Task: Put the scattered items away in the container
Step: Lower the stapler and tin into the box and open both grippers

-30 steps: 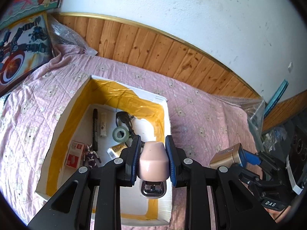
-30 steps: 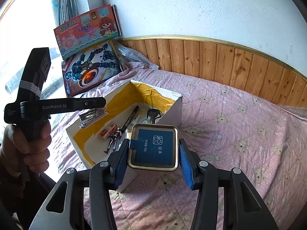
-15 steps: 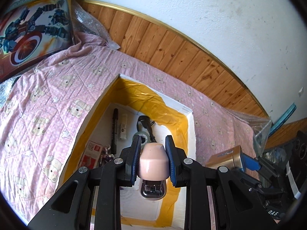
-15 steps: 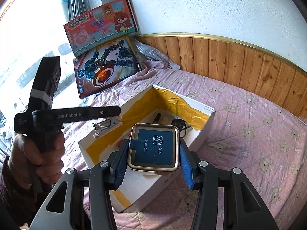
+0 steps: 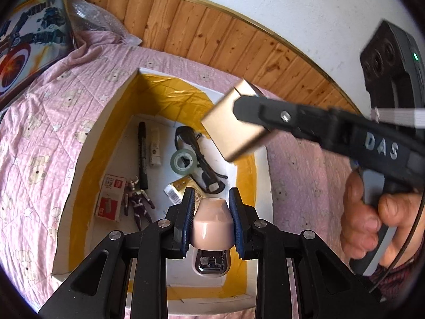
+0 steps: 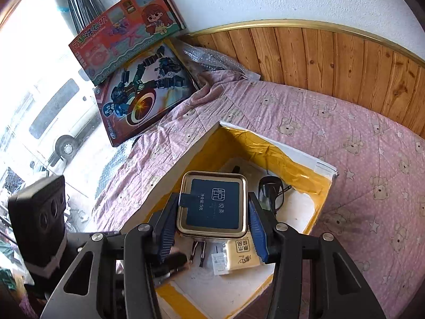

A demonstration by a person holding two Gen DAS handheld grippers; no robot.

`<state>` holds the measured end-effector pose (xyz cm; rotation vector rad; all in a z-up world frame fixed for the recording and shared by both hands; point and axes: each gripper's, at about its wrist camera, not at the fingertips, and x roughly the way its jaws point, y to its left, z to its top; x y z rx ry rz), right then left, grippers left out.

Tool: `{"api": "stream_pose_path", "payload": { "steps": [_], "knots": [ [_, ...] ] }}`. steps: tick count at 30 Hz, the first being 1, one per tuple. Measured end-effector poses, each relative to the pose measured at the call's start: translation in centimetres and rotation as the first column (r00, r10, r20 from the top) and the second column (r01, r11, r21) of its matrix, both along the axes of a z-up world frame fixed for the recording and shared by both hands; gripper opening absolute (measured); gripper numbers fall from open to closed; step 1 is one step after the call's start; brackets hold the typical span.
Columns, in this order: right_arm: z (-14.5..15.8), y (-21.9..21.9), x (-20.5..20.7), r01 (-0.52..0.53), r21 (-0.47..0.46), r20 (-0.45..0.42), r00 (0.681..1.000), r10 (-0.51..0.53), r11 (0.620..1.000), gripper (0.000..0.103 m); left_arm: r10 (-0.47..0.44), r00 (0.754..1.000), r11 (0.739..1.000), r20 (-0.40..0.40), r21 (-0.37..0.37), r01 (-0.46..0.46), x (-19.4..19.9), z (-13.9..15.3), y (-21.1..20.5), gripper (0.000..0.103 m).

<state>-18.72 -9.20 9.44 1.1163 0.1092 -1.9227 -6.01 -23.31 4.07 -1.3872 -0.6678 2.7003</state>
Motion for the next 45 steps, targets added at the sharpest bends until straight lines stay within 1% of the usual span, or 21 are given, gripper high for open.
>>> {"api": "stream_pose_path", "payload": {
  "steps": [2,5,6,9,12,14,16,18,20,22,25,30,32,33,34,35,36,38,45],
  "knots": [
    [-0.1,-0.8,-0.7,-0.001,0.011,0.002,1.000,0.001,1.000,0.050,-0.037,0.999,0.999,0.008,0.005,0.037,0.0,-0.3,0.8,0.027],
    [-0.7,-2.0,-2.0,-0.002,0.033,0.015,1.000,0.001,0.999,0.050,-0.075,0.997,0.995,0.019,0.073,0.074,0.0,-0.9,1.6,0.027],
    [-0.9,-2.3,-2.4,-0.004,0.039,0.024,1.000,0.003,0.999,0.050,-0.077,0.997,0.994,0.024,0.085,0.075,0.1,-1.0,1.6,0.027],
    [-1.9,-3.4,-3.4,-0.012,0.066,0.035,0.999,0.010,0.998,0.050,-0.071,0.996,0.993,0.045,0.102,0.066,0.1,-1.6,1.5,0.027],
    [-2.8,-4.6,-4.2,-0.012,0.096,0.032,0.999,0.009,0.995,0.050,-0.065,0.996,0.989,0.068,0.139,0.055,0.4,-2.3,1.3,0.027],
    [-3.3,-5.3,-4.7,-0.010,0.110,0.029,1.000,0.007,0.994,0.050,-0.046,0.995,0.984,0.085,0.175,0.030,0.5,-3.0,1.0,0.027],
    [-3.8,-6.1,-5.4,-0.009,0.127,0.029,1.000,0.006,0.992,0.050,-0.017,0.993,0.976,0.115,0.218,-0.009,0.4,-3.9,0.7,0.027],
    [-4.5,-6.9,-6.0,-0.012,0.145,0.035,0.999,0.007,0.989,0.050,0.002,0.990,0.970,0.141,0.238,-0.036,0.3,-4.6,0.6,0.027],
    [-5.3,-7.7,-6.6,-0.022,0.163,0.047,0.999,0.014,0.986,0.050,0.005,0.986,0.967,0.164,0.249,-0.047,0.2,-5.1,0.8,0.027],
    [-5.9,-8.4,-6.9,-0.029,0.191,0.040,0.999,0.022,0.981,0.050,-0.005,0.981,0.964,0.196,0.263,-0.048,0.0,-5.9,1.1,0.027],
    [-6.6,-9.4,-7.1,-0.030,0.224,0.022,0.999,0.026,0.974,0.050,0.005,0.970,0.965,0.244,0.252,-0.068,-0.3,-6.8,1.3,0.027],
    [-7.6,-10.8,-7.8,-0.026,0.246,0.015,1.000,0.023,0.969,0.050,0.017,0.958,0.972,0.286,0.221,-0.083,-0.8,-7.6,1.8,0.027],
    [-8.0,-11.4,-7.9,-0.039,0.259,0.006,0.999,0.039,0.965,0.051,0.038,0.953,0.977,0.300,0.190,-0.098,-0.9,-7.6,1.8,0.033],
    [-8.2,-11.5,-7.9,-0.047,0.271,0.006,0.999,0.047,0.962,0.051,0.048,0.951,0.977,0.305,0.182,-0.108,-0.9,-7.6,1.7,0.042],
    [-8.4,-11.6,-8.1,-0.050,0.276,0.011,0.999,0.049,0.960,0.054,0.060,0.947,0.976,0.315,0.180,-0.121,-0.8,-7.6,1.5,0.048],
    [-8.4,-11.4,-8.1,-0.041,0.277,0.008,0.999,0.040,0.960,0.058,0.068,0.945,0.973,0.320,0.186,-0.133,-0.9,-7.6,1.1,0.049],
    [-8.3,-11.2,-8.2,-0.031,0.274,0.000,0.999,0.032,0.961,0.064,0.076,0.945,0.971,0.319,0.192,-0.143,-0.9,-7.6,0.9,0.049],
    [-7.9,-10.7,-8.3,-0.019,0.268,-0.007,1.000,0.022,0.963,0.065,0.099,0.944,0.971,0.315,0.175,-0.160,-0.8,-7.3,0.6,0.050],
    [-6.8,-9.1,-8.1,0.010,0.279,-0.011,1.000,-0.008,0.960,0.066,0.118,0.945,0.978,0.306,0.131,-0.165,-0.7,-6.5,0.3,0.050]
  ]
}}
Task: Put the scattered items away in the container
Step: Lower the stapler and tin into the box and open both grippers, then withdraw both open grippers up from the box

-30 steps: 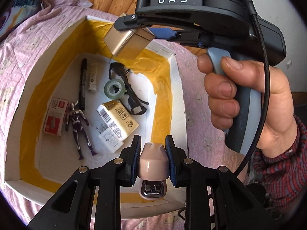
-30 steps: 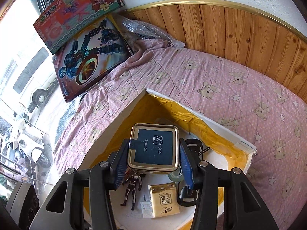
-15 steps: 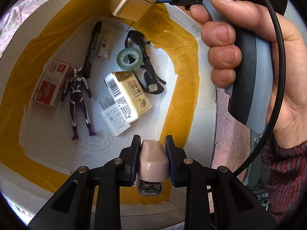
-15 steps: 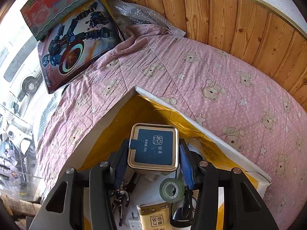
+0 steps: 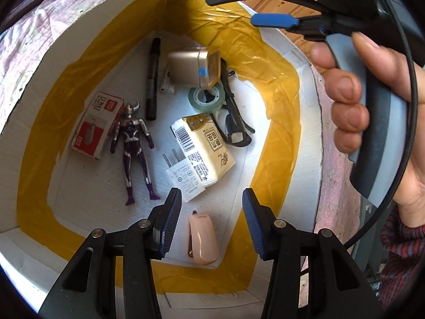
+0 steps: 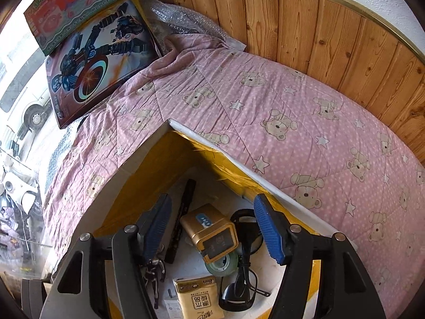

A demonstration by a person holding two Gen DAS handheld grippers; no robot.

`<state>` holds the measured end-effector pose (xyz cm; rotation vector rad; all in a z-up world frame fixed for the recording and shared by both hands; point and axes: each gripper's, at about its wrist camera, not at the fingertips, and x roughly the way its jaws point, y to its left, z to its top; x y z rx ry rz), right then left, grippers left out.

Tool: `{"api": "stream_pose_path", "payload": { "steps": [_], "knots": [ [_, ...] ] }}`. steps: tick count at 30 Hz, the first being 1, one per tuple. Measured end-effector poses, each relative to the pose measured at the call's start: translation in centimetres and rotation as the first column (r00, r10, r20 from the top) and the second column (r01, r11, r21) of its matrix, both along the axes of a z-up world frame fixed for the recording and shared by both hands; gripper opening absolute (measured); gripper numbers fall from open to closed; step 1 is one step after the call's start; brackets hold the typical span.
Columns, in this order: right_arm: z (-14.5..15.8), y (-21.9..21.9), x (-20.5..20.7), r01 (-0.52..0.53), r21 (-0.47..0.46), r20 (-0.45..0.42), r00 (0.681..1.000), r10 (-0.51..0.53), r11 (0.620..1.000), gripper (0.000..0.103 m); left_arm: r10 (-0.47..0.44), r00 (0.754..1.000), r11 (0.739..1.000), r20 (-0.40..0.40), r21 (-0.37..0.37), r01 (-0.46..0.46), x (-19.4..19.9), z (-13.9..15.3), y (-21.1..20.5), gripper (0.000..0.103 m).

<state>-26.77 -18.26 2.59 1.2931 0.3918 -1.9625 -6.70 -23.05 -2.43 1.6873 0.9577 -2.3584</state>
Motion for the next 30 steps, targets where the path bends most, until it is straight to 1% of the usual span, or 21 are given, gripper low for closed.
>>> {"api": "stream_pose_path", "payload": {
  "steps": [5,11,17,20,22,24,26,27,29,30],
  "knots": [
    [0.6,1.4,0.9,-0.002,0.027,-0.009,1.000,0.002,1.000,0.067,0.020,1.000,0.997,-0.007,-0.078,-0.020,0.6,1.0,-0.1,0.050],
    [1.2,3.8,3.0,-0.022,0.077,-0.028,0.999,0.024,0.997,0.068,0.018,0.999,0.986,-0.028,-0.167,-0.023,1.2,2.4,0.3,0.050],
    [2.6,7.0,6.4,-0.076,0.150,-0.109,0.990,0.093,0.986,0.069,0.006,0.997,0.963,-0.080,-0.269,-0.027,1.6,3.9,0.9,0.051],
    [3.9,9.0,8.6,-0.092,0.170,-0.172,0.978,0.122,0.981,0.069,0.011,0.993,0.949,-0.118,-0.312,-0.048,1.4,3.9,1.1,0.059],
    [4.7,10.3,10.5,-0.115,0.195,-0.229,0.960,0.159,0.974,0.069,0.019,0.989,0.934,-0.147,-0.351,-0.070,1.6,4.3,1.0,0.063],
    [5.0,11.3,12.8,-0.151,0.243,-0.296,0.929,0.222,0.958,0.071,0.024,0.984,0.922,-0.176,-0.377,-0.090,1.7,4.7,0.7,0.064],
    [4.7,12.1,15.5,-0.194,0.314,-0.358,0.882,0.305,0.930,0.073,0.028,0.977,0.913,-0.213,-0.392,-0.112,2.1,5.3,0.6,0.065],
    [4.4,12.4,16.7,-0.216,0.347,-0.375,0.860,0.346,0.913,0.073,0.029,0.974,0.909,-0.227,-0.400,-0.120,2.2,5.6,0.7,0.065],
    [3.3,12.8,19.0,-0.253,0.413,-0.389,0.820,0.420,0.875,0.073,0.028,0.971,0.902,-0.236,-0.412,-0.126,2.3,5.8,0.8,0.065],
    [2.8,13.0,20.0,-0.264,0.438,-0.391,0.805,0.446,0.860,0.073,0.028,0.972,0.904,-0.235,-0.408,-0.124,2.3,5.8,0.7,0.065]
  ]
}}
